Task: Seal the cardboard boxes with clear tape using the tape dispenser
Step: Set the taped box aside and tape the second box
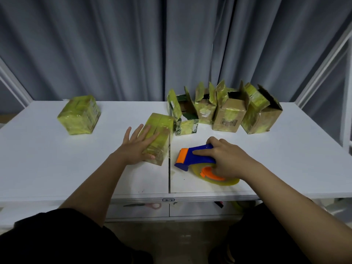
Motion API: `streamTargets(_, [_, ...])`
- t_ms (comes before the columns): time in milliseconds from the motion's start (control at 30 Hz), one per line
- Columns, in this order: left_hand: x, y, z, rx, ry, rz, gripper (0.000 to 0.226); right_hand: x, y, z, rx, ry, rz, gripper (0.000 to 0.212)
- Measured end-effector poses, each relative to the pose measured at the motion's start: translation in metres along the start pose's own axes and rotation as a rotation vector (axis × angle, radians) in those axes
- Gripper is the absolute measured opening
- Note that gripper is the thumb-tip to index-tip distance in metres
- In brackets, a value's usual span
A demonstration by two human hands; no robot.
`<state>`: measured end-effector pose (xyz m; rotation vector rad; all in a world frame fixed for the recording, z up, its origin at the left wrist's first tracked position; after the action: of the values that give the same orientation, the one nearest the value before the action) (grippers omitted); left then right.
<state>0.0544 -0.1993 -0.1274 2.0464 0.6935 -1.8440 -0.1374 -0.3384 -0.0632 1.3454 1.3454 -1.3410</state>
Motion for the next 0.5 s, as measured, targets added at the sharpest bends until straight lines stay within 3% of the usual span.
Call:
streamTargets(100, [-0.011, -0.003, 0.002, -0.042, 0.05, 0.047, 0.088, 0.002, 0.011, -0.012, 0.022, -0.056, -0.024, 0.063])
streamTargets(200, [-0.013, -0.003, 0.004, -0.068, -0.03, -0.045, 0.094, 0.002, 0.02, -0.016, 0.033, -0.102, -0.055, 0.061])
streamTargets(367, [-0.007, -0.005, 0.013, -0.212, -0.466, -0.268, 0.091, -0.002, 0.034, -0.032, -0.006, -0.18, -0.083, 0.053])
streamTargets(500, [-0.022, -0.001, 0.016, -0.347, -0.472, -0.068, 0.054, -0.002, 0.04, -0.038, -0.019, -0.181, -0.094, 0.051])
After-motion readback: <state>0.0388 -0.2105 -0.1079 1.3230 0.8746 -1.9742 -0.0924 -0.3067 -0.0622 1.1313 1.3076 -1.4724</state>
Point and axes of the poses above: each hand's wrist, its own y-axis towards the middle knuckle, its own x-axis out of the palm, z = x × y, the point moved 9 cm from there along y, towards the middle knuckle, and after that the axes turned 7 degrees about y, right-handed, at the moved point
